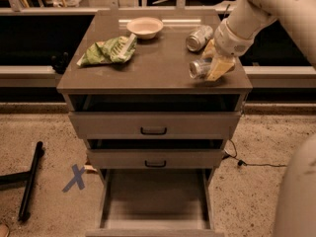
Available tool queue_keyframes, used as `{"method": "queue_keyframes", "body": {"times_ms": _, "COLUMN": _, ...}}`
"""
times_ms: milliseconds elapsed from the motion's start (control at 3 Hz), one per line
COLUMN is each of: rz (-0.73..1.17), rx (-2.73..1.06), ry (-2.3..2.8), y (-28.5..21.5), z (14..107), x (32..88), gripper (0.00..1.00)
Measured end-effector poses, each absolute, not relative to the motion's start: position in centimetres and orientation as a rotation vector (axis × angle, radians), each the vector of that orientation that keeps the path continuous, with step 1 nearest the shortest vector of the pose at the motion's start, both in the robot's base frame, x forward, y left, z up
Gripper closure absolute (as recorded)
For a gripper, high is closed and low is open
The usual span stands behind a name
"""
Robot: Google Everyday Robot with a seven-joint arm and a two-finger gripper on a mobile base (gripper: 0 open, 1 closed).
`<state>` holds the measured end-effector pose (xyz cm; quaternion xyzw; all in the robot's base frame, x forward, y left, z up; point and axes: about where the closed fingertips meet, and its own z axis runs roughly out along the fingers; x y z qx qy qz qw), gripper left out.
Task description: Place redbull can into bottom drawer
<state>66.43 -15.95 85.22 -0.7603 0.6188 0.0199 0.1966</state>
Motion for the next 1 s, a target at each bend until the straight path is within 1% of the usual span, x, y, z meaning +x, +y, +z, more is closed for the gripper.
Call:
{"method": "queue_keyframes", "body": {"times_ms": 333, "rz": 0.022, "rx": -2.091, "ry": 1.684, "y": -16.0, "z": 89.8, "x": 63.8, "gripper": 1.00}}
{"method": "queue_keyframes", "body": {"times_ms": 667, "rz": 0.155, "rx": -2.030, "ry": 1.737, "y": -14.1, "z": 91.2, "x": 59.2, "gripper": 1.00}}
{"method": "queue_keyframes", "body": {"times_ms": 1000, "rz": 0.145, "rx": -2.036, "ry": 1.730, "y": -14.1, "z": 91.0, "x": 59.6, "gripper": 1.00}}
